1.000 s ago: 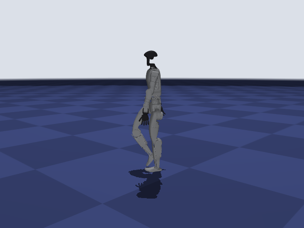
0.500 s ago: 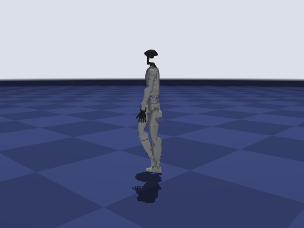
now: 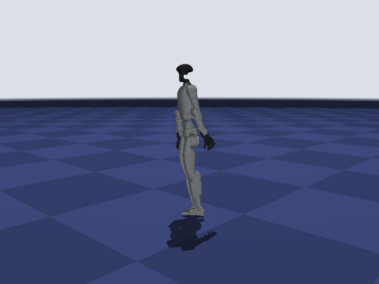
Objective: In place motions
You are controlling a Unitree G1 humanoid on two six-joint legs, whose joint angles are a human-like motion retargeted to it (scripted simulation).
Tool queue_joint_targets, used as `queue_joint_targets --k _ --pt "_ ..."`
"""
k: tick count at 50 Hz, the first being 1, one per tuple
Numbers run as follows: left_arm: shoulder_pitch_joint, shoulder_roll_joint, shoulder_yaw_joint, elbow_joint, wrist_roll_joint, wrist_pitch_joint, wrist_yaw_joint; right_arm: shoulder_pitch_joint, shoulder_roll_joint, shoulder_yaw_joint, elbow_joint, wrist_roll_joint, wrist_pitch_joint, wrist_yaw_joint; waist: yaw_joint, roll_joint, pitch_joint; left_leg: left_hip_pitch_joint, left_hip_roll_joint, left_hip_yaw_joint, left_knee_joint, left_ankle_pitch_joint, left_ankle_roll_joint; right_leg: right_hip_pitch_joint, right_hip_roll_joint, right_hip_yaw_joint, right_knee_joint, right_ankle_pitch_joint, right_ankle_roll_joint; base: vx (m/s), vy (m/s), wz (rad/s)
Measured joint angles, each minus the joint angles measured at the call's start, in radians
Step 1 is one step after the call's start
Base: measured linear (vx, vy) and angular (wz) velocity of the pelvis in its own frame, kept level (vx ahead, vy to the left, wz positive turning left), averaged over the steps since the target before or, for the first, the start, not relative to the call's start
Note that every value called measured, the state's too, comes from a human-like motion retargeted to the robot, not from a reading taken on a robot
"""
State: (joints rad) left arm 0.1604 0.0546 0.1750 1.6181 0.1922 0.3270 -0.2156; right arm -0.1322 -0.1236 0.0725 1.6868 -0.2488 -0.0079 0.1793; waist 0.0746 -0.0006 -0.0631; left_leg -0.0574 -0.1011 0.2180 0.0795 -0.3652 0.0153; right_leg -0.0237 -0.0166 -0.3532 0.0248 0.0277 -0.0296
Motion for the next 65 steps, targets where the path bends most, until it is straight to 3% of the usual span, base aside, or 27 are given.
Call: queue_joint_targets --k 4,9,12,15,18,23,27,30,35,40,42,45,48,51,60,62,65 --pt "0.091 0.010 -0.022 0.044 0.114 0.019 0.017 -0.081 0.069 0.020 -0.106 0.035 -0.016 0.067 0.046 -0.029 0.012 -0.045 0.008 0.052 0.184 0.047 0.056 0.027 -0.025 0.045 0.004 -0.016 0.004 0.18 -0.26 -0.41" --pt "0.164 -0.007 0.018 0.082 0.190 0.040 -0.056 -0.273 0.115 0.017 -0.212 0.079 -0.043 0.077 0.111 -0.064 0.056 -0.374 0.070 0.045 0.749 0.346 0.113 0.034 -0.079 0.096 0.025 -0.033 0.022 0.03 -0.20 -0.26" --pt "0.201 -0.007 0.041 0.082 0.193 0.053 -0.088 -0.403 0.125 -0.020 -0.249 0.098 -0.064 0.055 0.169 -0.086 0.091 -0.602 0.117 0.074 1.104 0.273 0.132 0.044 -0.099 0.090 0.029 -0.030 0.010 -0.01 -0.19 -0.13" --pt "0.223 0.007 0.046 0.082 0.200 0.064 -0.132 -0.514 0.127 -0.076 -0.289 0.133 -0.082 0.028 0.287 -0.130 0.135 -0.846 0.152 0.113 1.349 0.262 0.104 0.025 -0.137 0.145 0.060 -0.035 0.000 -0.04 -0.10 -0.65" --pt "0.214 0.019 0.053 0.082 0.205 0.061 -0.164 -0.607 0.127 -0.084 -0.350 0.181 -0.104 0.010 0.380 -0.175 0.201 -1.057 0.188 0.149 1.478 0.257 0.032 -0.009 -0.183 0.209 0.114 -0.051 -0.013 -0.11 -0.07 -0.71" --pt "0.191 0.025 0.064 0.082 0.192 0.046 -0.148 -0.683 0.111 -0.062 -0.403 0.131 -0.143 -0.014 0.474 -0.226 0.300 -1.178 0.198 0.200 1.467 0.238 -0.070 -0.055 -0.249 0.254 0.209 -0.078 -0.044 -0.05 -0.02 -0.41" --pt "0.158 0.026 0.074 0.073 0.172 0.034 -0.139 -0.664 0.107 -0.047 -0.383 0.065 -0.147 -0.040 0.482 -0.232 0.288 -1.117 0.202 0.182 1.427 0.224 -0.051 -0.061 -0.245 0.258 0.207 -0.083 -0.044 -0.02 -0.04 0.11" --pt "0.158 0.024 0.076 0.037 0.153 0.024 -0.122 -0.596 0.124 -0.043 -0.346 0.036 -0.141 -0.053 0.450 -0.240 0.223 -1.003 0.185 0.156 1.361 0.236 -0.023 -0.055 -0.233 0.234 0.163 -0.074 -0.035 0.07 0.02 0.43" --pt "0.100 0.040 0.095 0.007 0.087 0.022 -0.100 -0.455 0.143 -0.029 -0.232 -0.006 -0.132 -0.036 0.331 -0.172 0.113 -0.700 0.123 0.038 1.132 0.275 0.017 -0.003 -0.143 0.148 0.119 -0.079 -0.021 0.13 0.03 0.55" --pt "0.050 0.062 0.105 -0.011 0.035 0.001 -0.067 -0.311 0.136 0.034 -0.072 -0.044 -0.100 -0.032 0.192 -0.119 0.021 -0.334 0.017 -0.130 0.632 0.458 0.012 0.047 -0.078 0.079 0.079 -0.089 0.002 0.11 0.14 0.60" --pt "0.032 0.070 0.106 -0.030 0.020 -0.004 -0.054 -0.254 0.133 0.040 -0.023 -0.041 -0.080 -0.035 0.147 -0.096 -0.018 -0.195 -0.004 -0.203 0.400 0.363 -0.020 0.049 -0.044 0.062 0.068 -0.093 0.009 0.07 0.12 0.55" --pt "-0.006 0.076 0.104 -0.060 -0.009 -0.016 -0.037 -0.178 0.115 0.038 0.013 0.002 -0.057 -0.026 0.058 -0.065 -0.044 -0.033 0.016 -0.125 0.170 0.144 0.034 0.070 -0.012 0.002 0.047 -0.097 0.021 -0.03 0.18 0.96" --pt "-0.050 0.070 0.095 -0.085 -0.029 -0.027 -0.028 -0.106 0.091 -0.001 0.008 0.025 -0.057 -0.021 0.019 -0.050 -0.060 0.003 -0.003 -0.186 0.036 0.135 0.027 0.068 -0.005 -0.034 0.039 -0.092 0.036 -0.12 0.28 0.62" --pt "-0.098 0.070 0.081 -0.097 -0.049 -0.035 -0.035 -0.040 0.070 -0.021 -0.038 0.013 -0.072 0.011 -0.007 -0.049 -0.055 0.015 0.014 -0.184 -0.029 0.148 -0.021 0.059 -0.013 -0.064 0.041 -0.083 0.049 -0.20 0.28 0.32" --pt "-0.188 0.060 0.063 -0.014 -0.116 -0.101 -0.077 0.130 -0.007 -0.080 -0.196 -0.264 -0.096 0.004 -0.006 -0.043 0.011 0.070 -0.017 -0.186 -0.068 0.155 0.044 0.012 -0.061 -0.055 0.173 -0.061 0.052 -0.18 0.20 -0.46" --pt "-0.208 0.058 0.015 0.008 -0.155 -0.137 -0.074 0.161 -0.028 -0.095 -0.202 -0.300 -0.119 -0.018 -0.025 -0.020 0.041 0.082 0.004 -0.199 -0.057 0.153 0.044 -0.037 -0.064 -0.068 0.304 0.025 0.015 -0.20 0.20 -0.17" --pt "-0.286 0.045 -0.083 0.002 -0.273 -0.214 0.011 0.207 -0.057 -0.112 -0.205 -0.342 -0.139 -0.046 -0.079 0.034 0.108 0.084 0.064 -0.221 -0.031 0.152 0.035 -0.220 -0.059 -0.003 0.658 0.282 -0.033 -0.25 0.15 0.28"
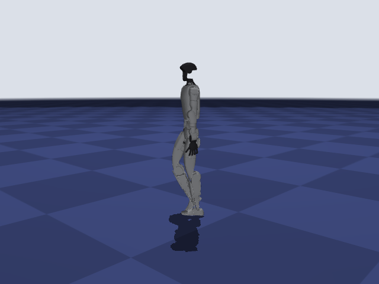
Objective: In place motions
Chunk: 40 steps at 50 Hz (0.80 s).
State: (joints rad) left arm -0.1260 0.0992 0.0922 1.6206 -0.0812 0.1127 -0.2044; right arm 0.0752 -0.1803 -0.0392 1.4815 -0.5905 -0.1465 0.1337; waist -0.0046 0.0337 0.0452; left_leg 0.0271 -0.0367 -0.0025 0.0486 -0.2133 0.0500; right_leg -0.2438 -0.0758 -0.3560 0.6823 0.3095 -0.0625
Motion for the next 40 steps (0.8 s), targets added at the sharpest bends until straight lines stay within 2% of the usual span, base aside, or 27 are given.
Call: queue_joint_targets --k 2,5,7,10,12,15,18,20,23,27,30,32,33,35,40 --pt "-0.077 -0.022 -0.040 -0.055 -0.056 -0.075 0.097 0.039 -0.016 -0.014 0.017 -0.028 0.007 -0.031 -0.056 0.041 0.040 -0.018 0.037 -0.014 0.019 0.010 0.003 -0.160 0.055 0.067 0.255 -0.007 0.004 -0.29 0.21 0.61" --pt "-0.224 -0.033 -0.034 -0.167 -0.046 -0.130 0.145 0.074 -0.043 -0.032 0.086 -0.038 0.070 -0.055 -0.177 0.083 0.089 -0.074 0.063 -0.026 0.041 0.032 0.016 -0.419 -0.063 -0.031 0.632 -0.083 -0.050 -0.25 0.21 1.00" --pt "-0.322 -0.039 -0.041 -0.253 -0.024 -0.148 0.147 0.097 -0.054 -0.048 0.138 -0.032 0.123 -0.028 -0.274 0.125 0.143 -0.106 0.114 0.001 0.060 0.048 0.018 -0.584 -0.096 -0.074 0.792 -0.128 -0.068 -0.19 0.15 1.66" --pt "-0.444 -0.044 -0.106 -0.378 -0.005 -0.177 0.176 0.149 -0.066 -0.096 0.194 -0.040 0.195 0.071 -0.388 0.175 0.234 -0.127 0.187 -0.003 0.088 0.056 0.011 -0.773 -0.117 -0.126 0.897 -0.176 -0.060 -0.12 0.05 1.76" --pt "-0.500 -0.039 -0.152 -0.445 0.004 -0.180 0.192 0.181 -0.071 -0.121 0.214 -0.037 0.222 0.103 -0.426 0.203 0.282 -0.147 0.227 0.008 0.137 0.041 0.029 -0.822 -0.127 -0.164 0.881 -0.180 -0.069 0.01 0.06 0.92" --pt "-0.550 -0.042 -0.189 -0.513 0.025 -0.153 0.195 0.217 -0.075 -0.150 0.219 -0.010 0.257 0.101 -0.411 0.216 0.303 -0.146 0.227 -0.014 0.184 0.026 0.048 -0.831 -0.119 -0.180 0.828 -0.183 -0.114 0.01 0.03 -0.15" --pt "-0.540 -0.063 -0.183 -0.535 0.025 -0.109 0.185 0.207 -0.075 -0.164 0.219 0.018 0.272 0.075 -0.385 0.185 0.261 -0.116 0.180 0.013 0.156 0.028 0.050 -0.767 -0.107 -0.132 0.783 -0.161 -0.102 0.02 -0.05 -0.50" --pt "-0.503 -0.086 -0.186 -0.527 0.013 -0.104 0.181 0.203 -0.062 -0.174 0.204 0.024 0.261 0.065 -0.378 0.180 0.215 -0.111 0.171 0.008 0.126 0.038 0.037 -0.661 -0.104 -0.141 0.720 -0.130 -0.086 0.10 -0.14 -0.19" --pt "-0.413 -0.102 -0.203 -0.483 -0.030 -0.116 0.137 0.163 -0.046 -0.180 0.123 0.053 0.216 0.083 -0.330 0.160 0.180 -0.075 0.139 0.038 0.099 0.034 0.037 -0.467 -0.060 -0.075 0.578 -0.049 -0.022 0.11 -0.05 -0.69" --pt "-0.276 -0.115 -0.209 -0.365 -0.010 -0.079 0.078 0.108 -0.026 -0.149 0.015 0.072 0.145 0.091 -0.242 0.123 0.096 -0.038 0.088 0.079 0.055 0.022 0.030 -0.183 0.013 -0.006 0.267 0.021 -0.015 0.21 -0.10 -0.90" --pt "-0.164 -0.126 -0.224 -0.277 0.029 -0.048 0.027 0.073 -0.020 -0.111 -0.038 0.059 0.134 0.035 -0.173 0.092 0.009 -0.028 0.045 0.085 0.021 0.012 0.020 0.013 0.082 0.098 -0.054 0.053 0.028 0.30 -0.16 -0.60" --pt "-0.097 -0.133 -0.217 -0.224 0.065 -0.032 0.003 0.048 -0.024 -0.084 -0.065 0.041 0.132 -0.006 -0.126 0.047 -0.036 -0.023 -0.012 0.095 0.003 0.007 0.025 0.142 0.082 0.143 -0.294 -0.014 0.096 0.29 -0.15 -0.43" --pt "-0.069 -0.131 -0.211 -0.199 0.079 -0.027 -0.005 0.035 -0.026 -0.069 -0.078 0.028 0.128 -0.019 -0.102 0.024 -0.052 -0.019 -0.039 0.105 -0.003 0.004 0.027 0.198 0.073 0.133 -0.388 -0.118 0.117 0.23 -0.11 -0.68" --pt "-0.022 -0.121 -0.185 -0.153 0.097 -0.016 -0.010 0.015 -0.027 -0.036 -0.105 -0.007 0.109 -0.028 -0.034 -0.017 -0.081 -0.015 -0.071 0.155 -0.017 -0.004 0.027 0.276 0.021 -0.085 -0.524 -0.264 0.066 0.24 -0.17 -1.01" --pt "0.043 -0.102 -0.075 -0.043 0.111 0.057 0.011 0.002 -0.016 -0.025 -0.135 -0.109 0.037 0.011 0.036 -0.055 -0.106 -0.029 -0.078 0.187 -0.038 0.000 -0.002 0.255 0.026 -0.009 -0.633 -0.273 0.074 0.15 -0.17 -0.41"
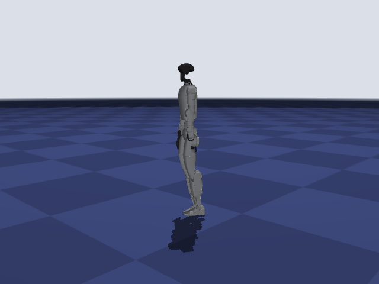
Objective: In place motions
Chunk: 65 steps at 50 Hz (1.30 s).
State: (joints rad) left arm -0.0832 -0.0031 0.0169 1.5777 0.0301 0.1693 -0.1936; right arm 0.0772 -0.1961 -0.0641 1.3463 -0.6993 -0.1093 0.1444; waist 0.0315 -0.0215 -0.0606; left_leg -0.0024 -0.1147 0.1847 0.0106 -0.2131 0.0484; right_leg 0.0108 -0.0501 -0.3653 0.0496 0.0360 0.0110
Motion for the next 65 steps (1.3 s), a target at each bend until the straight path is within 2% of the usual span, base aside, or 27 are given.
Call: queue_joint_targets --k 5,7,11,15,17,18,20,22,25,28,30,32,35,38,42,46,48,50,53,55,57,58,60,65 --pt "0.051 0.020 0.115 0.050 -0.041 0.016 -0.030 0.025 -0.002 -0.018 0.076 0.006 0.030 -0.019 -0.053 0.032 0.015 -0.018 0.038 0.009 -0.005 0.010 -0.042 -0.010 0.028 0.006 -0.004 -0.028 -0.009 0.10 -0.10 0.23" --pt "0.066 0.033 0.130 0.084 -0.035 0.009 -0.042 0.040 -0.013 -0.020 0.162 0.069 0.056 -0.029 -0.068 0.049 0.021 -0.030 0.054 -0.002 0.008 0.011 -0.051 -0.011 0.035 -0.006 -0.001 -0.035 -0.011 0.15 -0.12 0.31" --pt "0.110 0.049 0.142 0.121 -0.020 0.045 -0.022 0.038 -0.028 0.006 0.337 0.248 0.094 -0.030 -0.063 0.057 0.048 -0.048 0.080 0.005 0.079 -0.008 -0.046 -0.002 0.041 -0.013 0.007 -0.051 -0.022 0.08 -0.16 0.00" --pt "0.206 0.049 0.152 0.114 0.047 0.048 -0.031 0.016 -0.010 0.060 0.354 0.420 0.123 -0.148 -0.027 0.033 0.067 -0.140 0.079 0.032 0.304 0.047 0.041 -0.006 0.007 0.025 0.033 -0.065 -0.026 0.12 -0.17 -0.47" --pt "0.262 0.046 0.150 0.118 0.102 0.044 -0.040 -0.058 0.007 0.068 0.354 0.503 0.123 -0.173 0.011 0.010 0.080 -0.274 0.111 0.048 0.546 0.145 0.087 -0.014 -0.025 0.058 0.047 -0.068 -0.012 0.04 -0.19 -0.89" --pt "0.292 0.044 0.144 0.121 0.129 0.043 -0.040 -0.110 0.017 0.064 0.354 0.555 0.113 -0.167 0.037 0.003 0.090 -0.340 0.114 0.045 0.663 0.215 0.142 -0.015 -0.037 0.072 0.054 -0.069 -0.006 0.02 -0.17 -1.07" --pt "0.356 0.036 0.142 0.122 0.182 0.046 -0.018 -0.246 0.032 0.050 0.354 0.663 0.074 -0.106 0.117 -0.013 0.119 -0.485 0.096 0.037 0.890 0.278 0.186 -0.017 -0.063 0.112 0.071 -0.065 -0.002 0.02 -0.15 -1.26" --pt "0.418 0.028 0.146 0.122 0.220 0.055 -0.008 -0.408 0.058 0.005 0.299 0.710 0.080 -0.038 0.184 -0.014 0.155 -0.642 0.174 0.094 1.137 0.217 0.176 -0.023 -0.073 0.145 0.097 -0.058 -0.009 -0.03 -0.10 -1.02" --pt "0.479 0.029 0.147 0.122 0.265 0.075 -0.057 -0.653 0.111 -0.038 0.137 0.691 0.092 0.069 0.307 -0.040 0.252 -0.889 0.252 0.157 1.383 0.180 0.118 -0.033 -0.109 0.233 0.151 -0.053 -0.024 -0.14 -0.09 -1.17" --pt "0.497 0.056 0.174 0.122 0.305 0.124 -0.103 -0.868 0.106 -0.007 -0.066 0.683 0.069 0.230 0.452 -0.122 0.390 -1.099 0.248 0.218 1.429 0.161 -0.044 -0.084 -0.220 0.343 0.291 -0.104 -0.027 -0.14 -0.15 -1.13" --pt "0.498 0.079 0.197 0.122 0.308 0.160 -0.127 -0.979 0.072 0.034 -0.187 0.672 0.008 0.264 0.555 -0.184 0.487 -1.184 0.228 0.270 1.380 0.134 -0.155 -0.158 -0.308 0.407 0.402 -0.136 -0.037 -0.04 -0.13 -0.81" --pt "0.489 0.102 0.218 0.122 0.277 0.180 -0.143 -1.070 0.014 0.087 -0.258 0.636 -0.050 0.184 0.632 -0.229 0.561 -1.228 0.203 0.313 1.311 0.114 -0.229 -0.234 -0.376 0.464 0.485 -0.160 -0.035 -0.02 -0.19 -0.19" --pt "0.485 0.110 0.264 0.122 0.202 0.186 -0.143 -1.160 -0.043 0.159 -0.301 0.606 -0.082 -0.011 0.678 -0.270 0.577 -1.258 0.181 0.359 1.259 0.124 -0.232 -0.303 -0.413 0.491 0.525 -0.170 -0.033 0.02 -0.13 0.29" --pt "0.457 0.091 0.298 0.122 0.154 0.167 -0.144 -1.190 -0.031 0.169 -0.314 0.604 -0.114 -0.113 0.673 -0.276 0.539 -1.218 0.164 0.374 1.295 0.154 -0.172 -0.279 -0.394 0.466 0.470 -0.160 -0.026 0.01 -0.08 0.44" --pt "0.401 0.076 0.309 0.119 0.148 0.121 -0.161 -1.136 0.015 0.168 -0.291 0.580 -0.143 -0.143 0.610 -0.272 0.398 -1.109 0.131 0.343 1.323 0.197 -0.062 -0.230 -0.319 0.386 0.345 -0.134 -0.016 0.04 -0.04 0.84" --pt "0.330 0.089 0.307 0.122 0.159 0.101 -0.149 -0.985 0.057 0.147 -0.257 0.403 -0.204 -0.098 0.485 -0.195 0.231 -0.919 0.109 0.208 1.276 0.212 0.018 -0.132 -0.187 0.250 0.216 -0.112 -0.014 0.14 0.04 1.11" --pt "0.319 0.089 0.299 0.104 0.157 0.090 -0.133 -0.912 0.073 0.149 -0.240 0.338 -0.209 -0.091 0.445 -0.178 0.169 -0.791 0.060 0.142 1.151 0.220 0.058 -0.107 -0.152 0.221 0.172 -0.108 -0.002 0.17 0.10 0.81" --pt "0.299 0.090 0.295 0.089 0.145 0.087 -0.122 -0.814 0.090 0.140 -0.240 0.235 -0.237 -0.068 0.374 -0.131 0.126 -0.648 0.003 0.032 1.018 0.199 0.087 -0.047 -0.113 0.159 0.137 -0.113 0.011 0.16 0.16 0.94" --pt "0.285 0.085 0.306 0.058 0.126 0.075 -0.109 -0.720 0.127 0.160 -0.209 0.194 -0.230 -0.035 0.284 -0.092 0.068 -0.443 -0.055 -0.118 0.745 0.196 0.102 -0.015 -0.069 0.116 0.104 -0.116 0.024 0.09 0.21 0.61" --pt "0.274 0.086 0.311 0.044 0.107 0.070 -0.093 -0.662 0.148 0.180 -0.196 0.194 -0.217 -0.015 0.236 -0.074 0.035 -0.307 -0.055 -0.170 0.534 0.214 0.085 -0.004 -0.036 0.105 0.089 -0.118 0.027 0.04 0.10 0.35" --pt "0.264 0.086 0.310 0.026 0.085 0.085 -0.070 -0.616 0.159 0.194 -0.185 0.199 -0.207 -0.007 0.183 -0.045 0.010 -0.188 -0.024 -0.198 0.348 0.132 0.021 0.008 0.003 0.080 0.074 -0.122 0.030 0.01 0.21 0.54" --pt "0.258 0.085 0.304 0.015 0.071 0.094 -0.058 -0.595 0.160 0.202 -0.182 0.200 -0.204 -0.007 0.158 -0.036 0.002 -0.143 -0.005 -0.182 0.284 0.089 0.021 0.016 0.017 0.068 0.066 -0.123 0.033 -0.01 0.22 0.66" --pt "0.237 0.085 0.275 0.003 0.040 0.099 -0.044 -0.551 0.158 0.205 -0.182 0.191 -0.196 -0.017 0.108 -0.018 -0.011 -0.087 0.006 -0.203 0.171 0.051 0.014 0.029 0.039 0.036 0.051 -0.126 0.039 -0.05 0.24 0.81" --pt "0.129 0.098 0.199 0.004 0.039 0.096 -0.023 -0.422 0.132 0.181 -0.173 0.180 -0.161 -0.050 0.045 -0.025 -0.019 -0.047 0.012 -0.206 0.046 0.082 -0.003 0.034 0.032 -0.030 0.046 -0.129 0.057 -0.14 0.24 0.49"
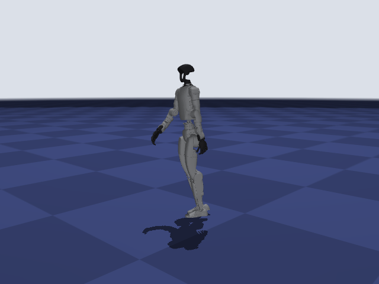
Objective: In place motions
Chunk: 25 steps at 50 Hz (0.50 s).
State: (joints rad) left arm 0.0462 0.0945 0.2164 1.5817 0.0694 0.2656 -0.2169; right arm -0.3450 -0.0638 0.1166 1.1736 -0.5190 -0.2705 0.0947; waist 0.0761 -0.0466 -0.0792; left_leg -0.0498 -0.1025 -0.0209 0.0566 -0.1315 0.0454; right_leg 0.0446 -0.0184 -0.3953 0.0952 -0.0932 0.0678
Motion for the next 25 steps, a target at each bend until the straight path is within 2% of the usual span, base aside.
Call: queue_joint_targets --k 5,7,8,10,11,12,13,14,15,17,19,22,25 --pt "-0.125 -0.007 -0.114 0.045 -0.041 -0.026 0.056 0.157 -0.026 -0.076 0.098 0.042 0.074 -0.008 0.041 -0.016 0.030 0.047 -0.023 -0.024 0.004 -0.001 0.039 -0.008 -0.027 0.048 0.098 -0.023 0.004 -0.05 0.23 -0.28" --pt "-0.165 -0.031 -0.178 0.034 -0.127 0.006 0.093 0.248 -0.042 -0.126 0.164 0.029 0.099 -0.022 0.029 0.004 0.035 0.062 -0.023 -0.040 0.031 0.006 0.061 -0.019 -0.031 0.043 0.182 0.040 -0.012 0.06 0.33 0.26" --pt "-0.213 -0.049 -0.213 0.020 -0.206 0.045 0.103 0.295 -0.055 -0.153 0.197 0.021 0.108 -0.038 0.020 0.024 0.052 0.071 -0.015 -0.059 0.047 0.012 0.067 -0.026 -0.035 0.024 0.246 0.115 -0.021 -0.03 0.26 0.49" --pt "-0.350 -0.089 -0.195 -0.046 -0.313 0.080 0.071 0.378 -0.084 -0.176 0.263 0.024 0.116 -0.074 0.002 0.081 0.106 0.089 0.035 -0.082 0.081 0.016 0.062 -0.133 -0.055 0.030 0.516 0.331 -0.047 -0.22 0.29 0.47" --pt "-0.427 -0.119 -0.156 -0.108 -0.307 0.058 0.079 0.418 -0.101 -0.177 0.297 0.009 0.124 -0.091 -0.016 0.093 0.123 0.087 0.051 -0.083 0.090 0.017 0.056 -0.235 -0.055 0.056 0.675 0.435 -0.107 -0.30 0.30 0.27" --pt "-0.502 -0.136 -0.137 -0.167 -0.298 0.043 0.081 0.459 -0.118 -0.177 0.332 -0.009 0.137 -0.111 -0.036 0.102 0.135 0.083 0.064 -0.081 0.096 0.022 0.053 -0.343 -0.040 0.095 0.834 0.493 -0.136 -0.26 0.24 0.11" --pt "-0.575 -0.127 -0.158 -0.222 -0.283 0.042 0.074 0.504 -0.134 -0.172 0.367 -0.034 0.160 -0.135 -0.061 0.109 0.137 0.074 0.073 -0.073 0.096 0.033 0.054 -0.464 0.010 0.162 0.994 0.457 -0.106 -0.20 0.24 0.35" --pt "-0.641 -0.099 -0.185 -0.269 -0.255 0.053 0.074 0.539 -0.152 -0.174 0.405 -0.059 0.196 -0.150 -0.109 0.119 0.146 0.067 0.075 -0.082 0.101 0.044 0.060 -0.575 -0.015 0.154 1.148 0.421 -0.118 -0.16 0.27 0.75" --pt "-0.704 -0.061 -0.216 -0.312 -0.221 0.068 0.076 0.570 -0.171 -0.179 0.444 -0.084 0.237 -0.161 -0.169 0.131 0.159 0.060 0.074 -0.099 0.108 0.054 0.069 -0.681 -0.078 0.108 1.297 0.385 -0.151 -0.18 0.23 0.95" --pt "-0.812 0.009 -0.231 -0.374 -0.139 0.077 0.157 0.614 -0.201 -0.199 0.517 -0.121 0.329 -0.120 -0.264 0.181 0.223 0.053 0.136 -0.087 0.125 0.080 0.068 -0.878 -0.032 0.084 1.458 0.355 -0.154 -0.20 0.11 1.05" --pt "-0.903 0.055 -0.235 -0.411 -0.120 0.066 0.248 0.676 -0.226 -0.234 0.526 -0.132 0.404 -0.043 -0.388 0.233 0.293 0.036 0.216 -0.063 0.150 0.087 0.075 -1.054 -0.033 0.008 1.536 0.307 -0.167 -0.20 0.10 1.59" --pt "-1.010 0.091 -0.187 -0.444 -0.164 0.009 0.309 0.737 -0.278 -0.276 0.526 -0.067 0.461 0.020 -0.540 0.287 0.372 -0.046 0.307 -0.021 0.236 0.064 0.108 -1.271 -0.081 -0.091 1.554 0.254 -0.219 -0.07 0.21 0.92" --pt "-1.059 0.065 -0.154 -0.468 -0.217 -0.071 0.280 0.797 -0.296 -0.350 0.526 0.073 0.487 -0.007 -0.574 0.335 0.404 -0.108 0.358 -0.048 0.322 0.051 0.128 -1.337 -0.071 -0.142 1.477 0.237 -0.244 0.03 0.05 0.14"
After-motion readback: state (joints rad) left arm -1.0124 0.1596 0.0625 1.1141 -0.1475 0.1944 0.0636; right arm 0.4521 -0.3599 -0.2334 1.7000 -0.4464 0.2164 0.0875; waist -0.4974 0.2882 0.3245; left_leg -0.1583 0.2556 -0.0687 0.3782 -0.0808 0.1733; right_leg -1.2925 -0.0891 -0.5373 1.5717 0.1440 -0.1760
